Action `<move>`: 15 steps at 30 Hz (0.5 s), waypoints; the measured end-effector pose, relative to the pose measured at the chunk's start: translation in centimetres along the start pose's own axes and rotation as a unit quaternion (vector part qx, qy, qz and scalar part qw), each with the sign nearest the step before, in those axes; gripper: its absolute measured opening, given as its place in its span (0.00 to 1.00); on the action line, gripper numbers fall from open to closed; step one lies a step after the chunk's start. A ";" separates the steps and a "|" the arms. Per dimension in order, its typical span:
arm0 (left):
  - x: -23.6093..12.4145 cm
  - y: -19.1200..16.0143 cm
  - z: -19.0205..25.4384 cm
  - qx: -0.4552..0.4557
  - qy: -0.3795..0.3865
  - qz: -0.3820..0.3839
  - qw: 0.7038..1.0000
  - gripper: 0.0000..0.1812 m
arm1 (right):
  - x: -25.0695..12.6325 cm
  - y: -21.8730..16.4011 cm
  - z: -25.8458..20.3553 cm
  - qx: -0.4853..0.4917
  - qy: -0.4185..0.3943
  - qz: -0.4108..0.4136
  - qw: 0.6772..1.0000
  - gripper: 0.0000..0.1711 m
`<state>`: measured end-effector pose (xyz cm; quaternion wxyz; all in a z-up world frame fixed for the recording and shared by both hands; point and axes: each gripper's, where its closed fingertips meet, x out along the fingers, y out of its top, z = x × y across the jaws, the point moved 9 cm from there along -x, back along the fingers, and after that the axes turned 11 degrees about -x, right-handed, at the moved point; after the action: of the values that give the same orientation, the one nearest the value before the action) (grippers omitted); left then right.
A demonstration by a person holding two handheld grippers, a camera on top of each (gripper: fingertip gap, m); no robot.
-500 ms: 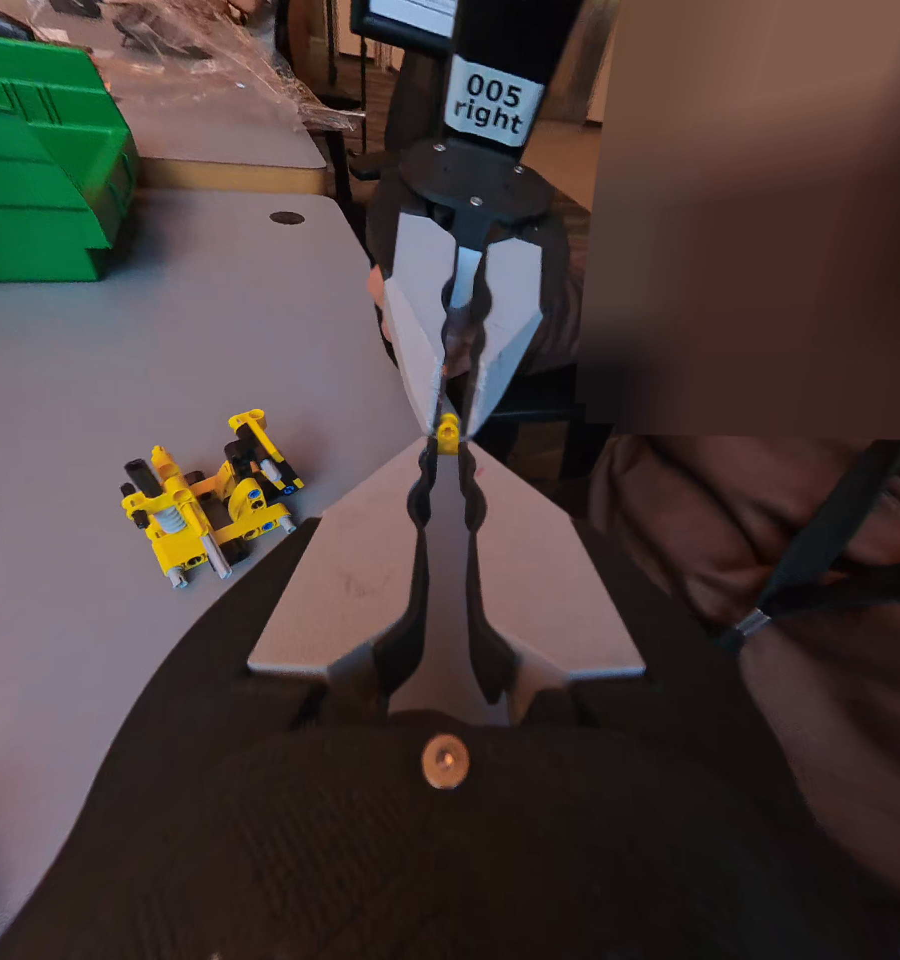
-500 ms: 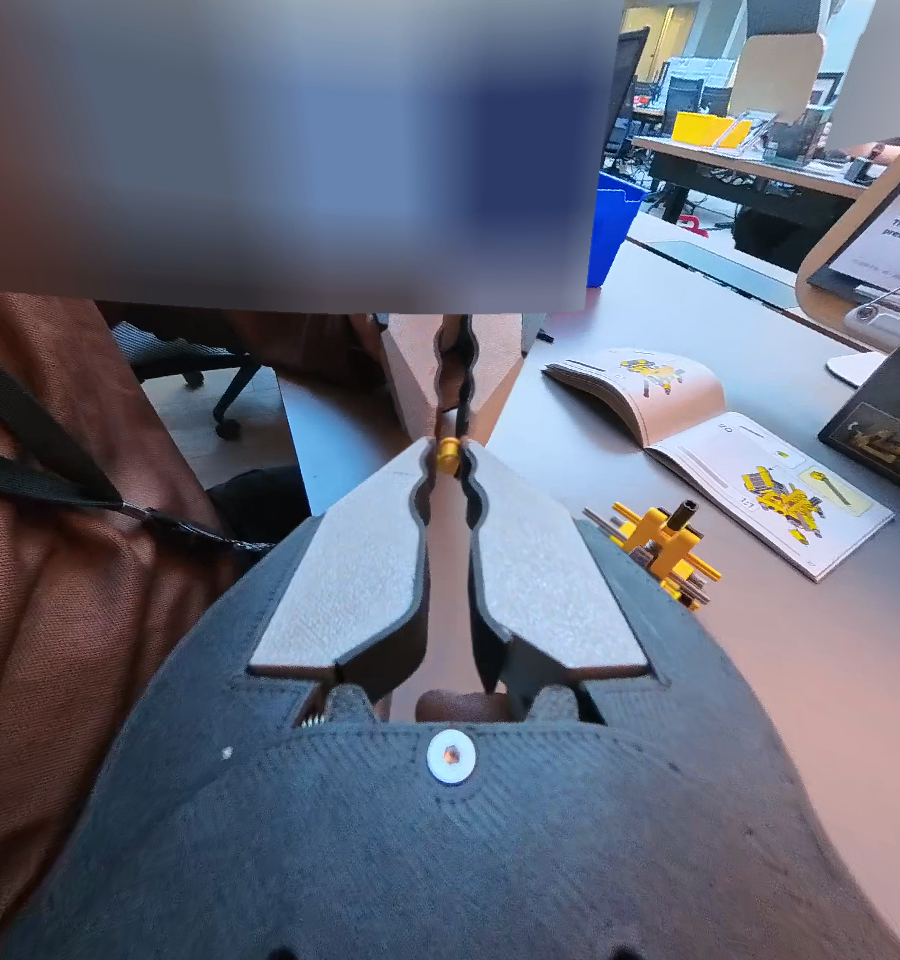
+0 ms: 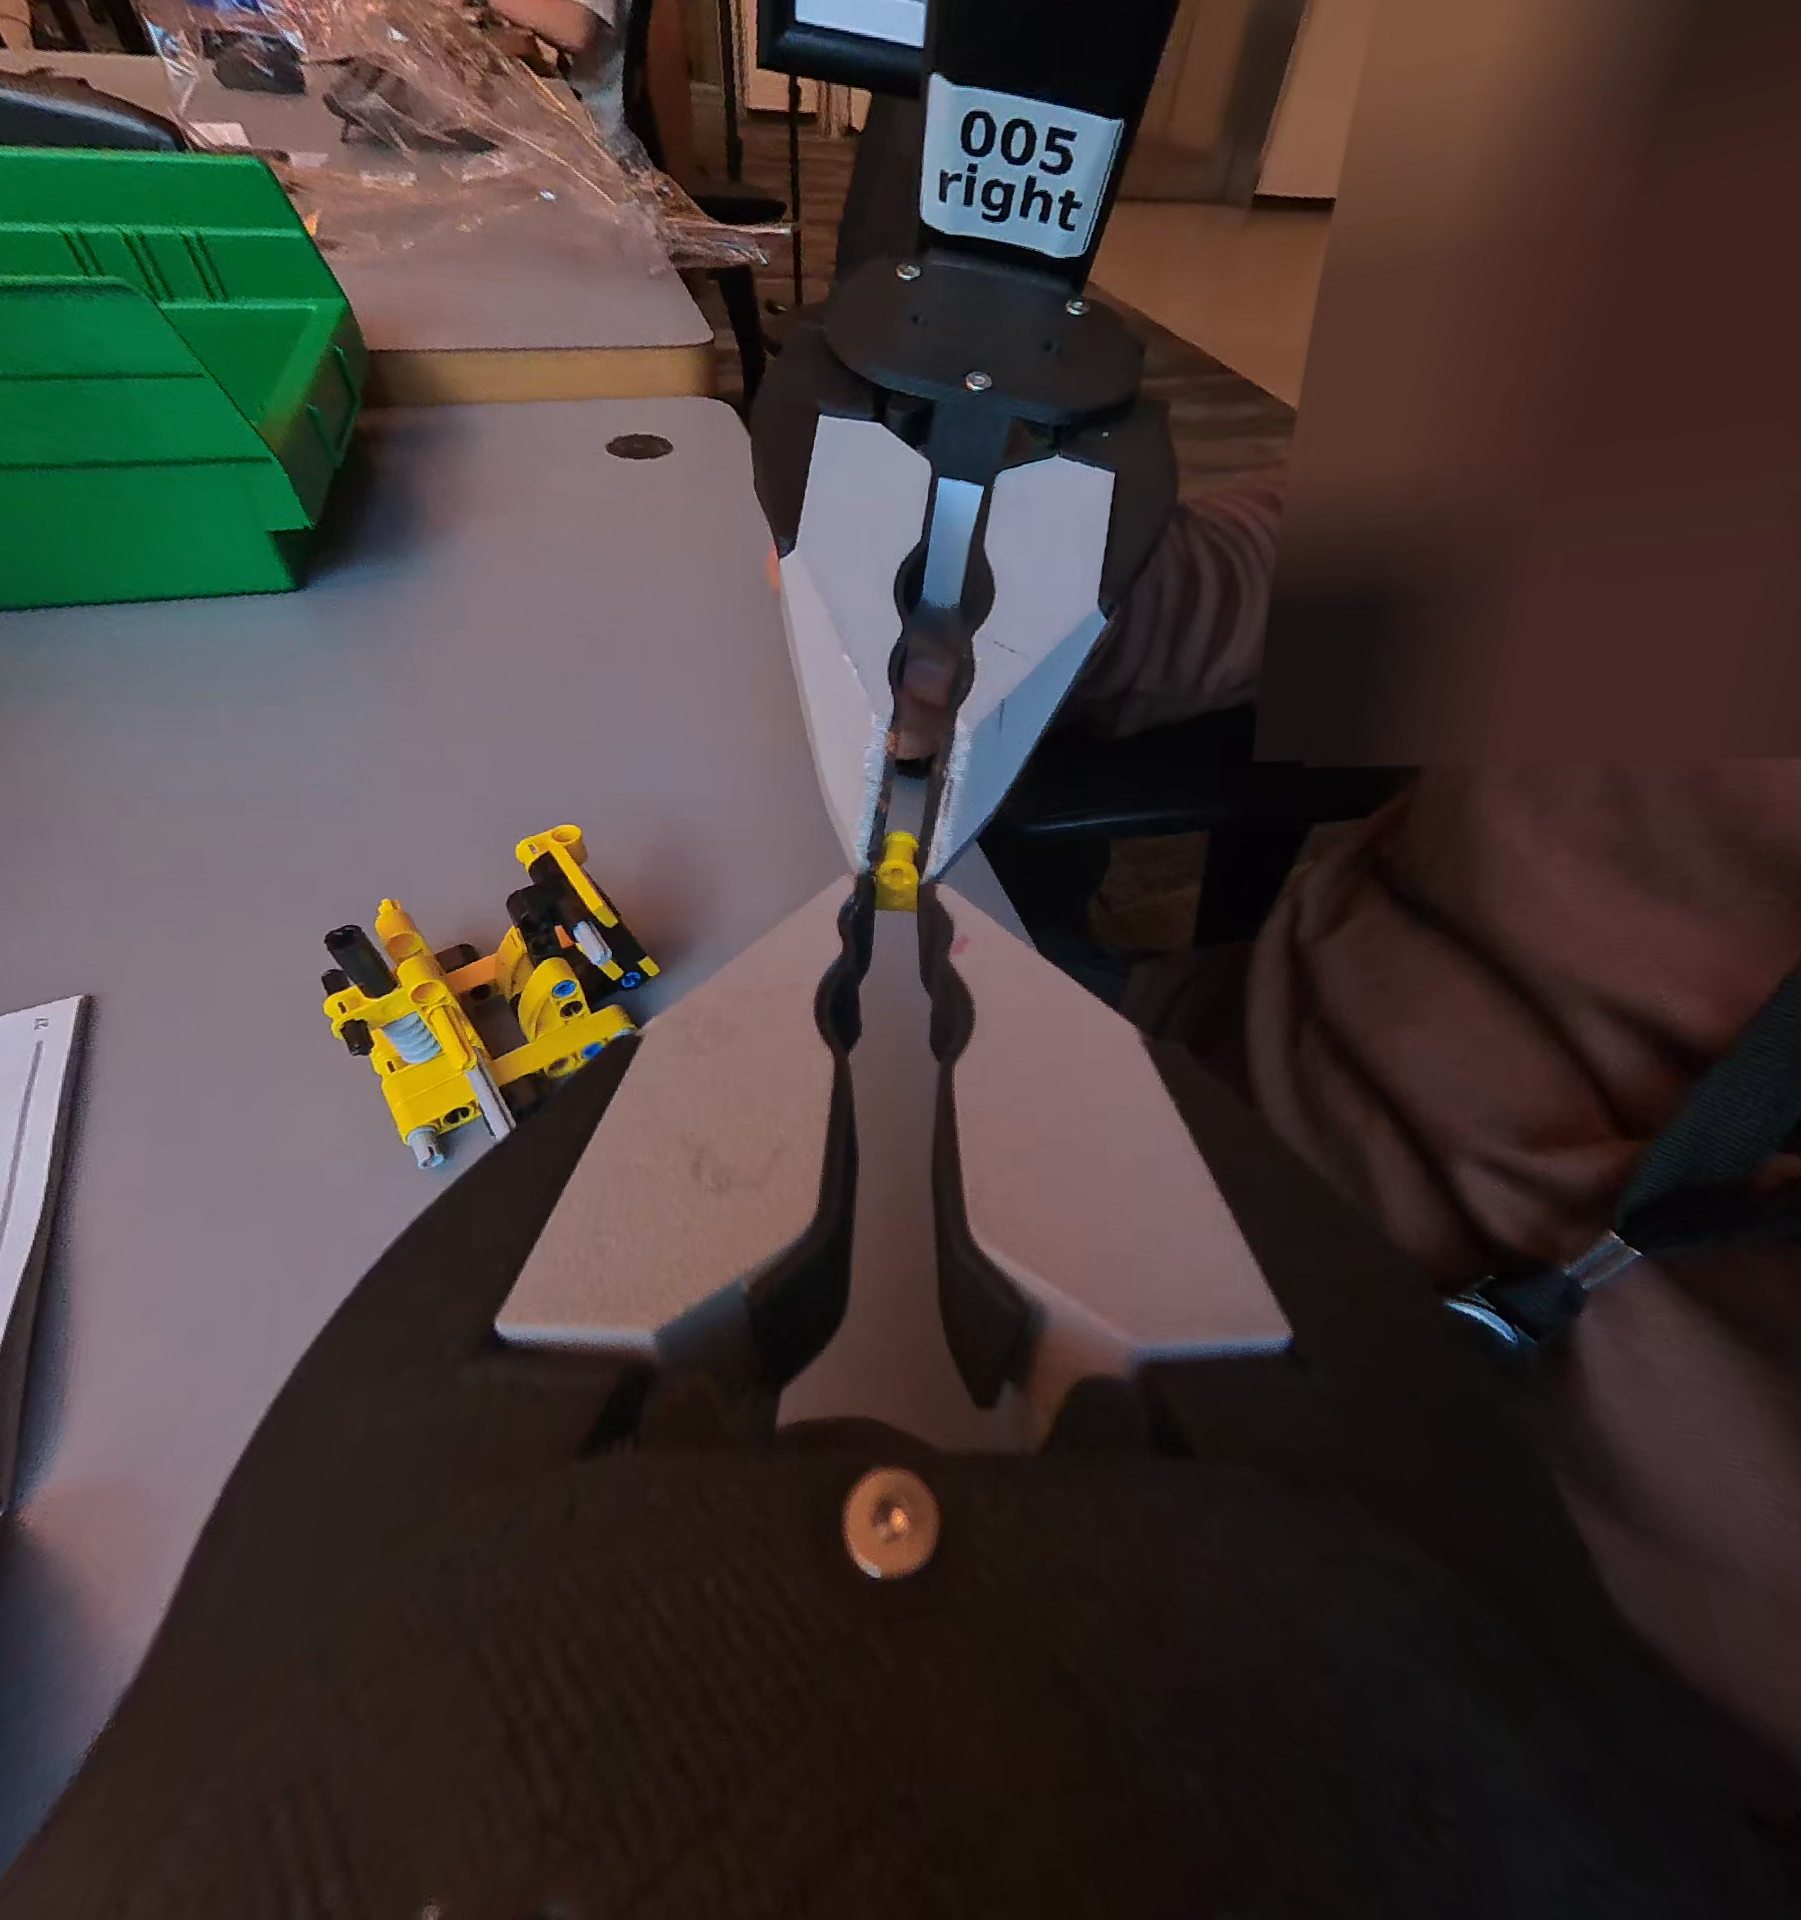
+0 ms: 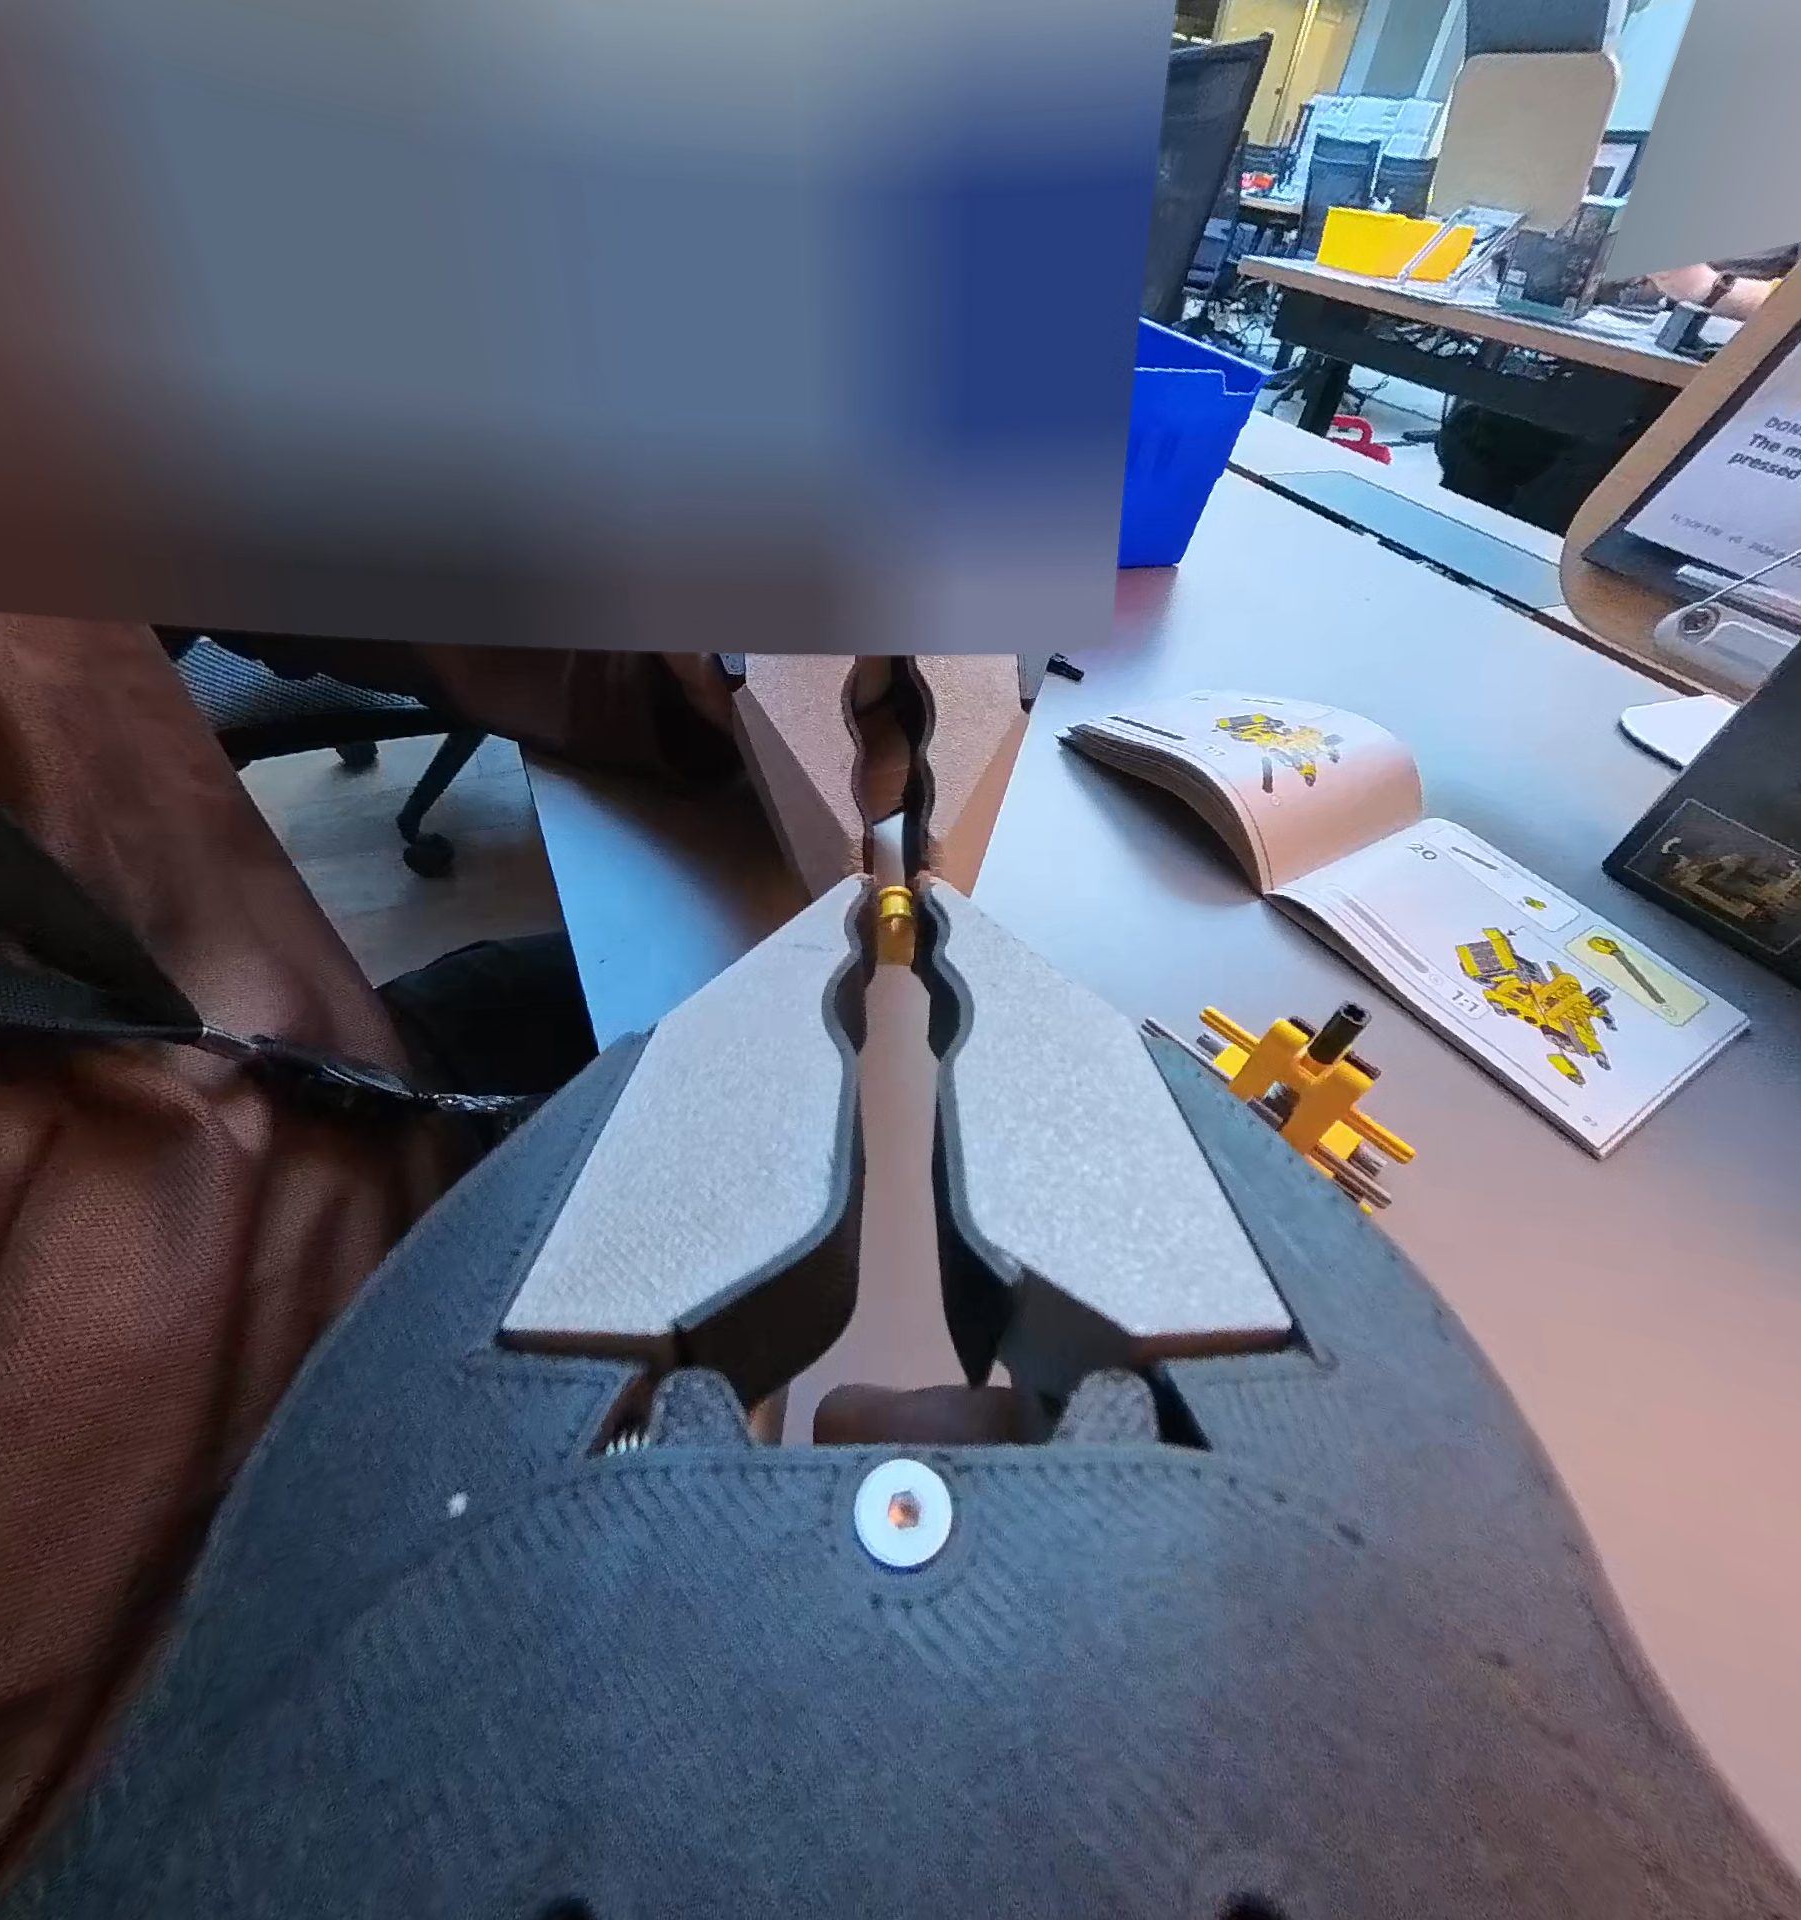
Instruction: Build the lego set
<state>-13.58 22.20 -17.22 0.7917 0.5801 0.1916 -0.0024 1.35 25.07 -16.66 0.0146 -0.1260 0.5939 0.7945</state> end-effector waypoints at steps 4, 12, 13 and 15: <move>0.0 0.3 0.3 0.034 0.016 0.026 0.999 0.03 | -0.5 -0.1 0.7 0.060 0.006 0.024 0.998 0.07; -1.0 0.9 0.4 0.180 0.081 0.115 0.974 0.03 | -1.4 -1.0 2.7 0.281 0.117 0.101 0.947 0.10; -1.2 1.1 0.5 0.190 0.088 0.125 0.970 0.03 | -1.3 -1.2 2.9 0.304 0.131 0.107 0.938 0.10; -1.5 1.3 0.8 0.216 0.093 0.143 0.961 0.03 | -1.0 -1.5 3.1 0.341 0.161 0.119 0.919 0.08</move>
<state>-14.40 21.62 -15.35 0.6184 0.7563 0.1742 0.1237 2.00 28.55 -17.09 -0.1335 -0.1680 0.8337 0.5089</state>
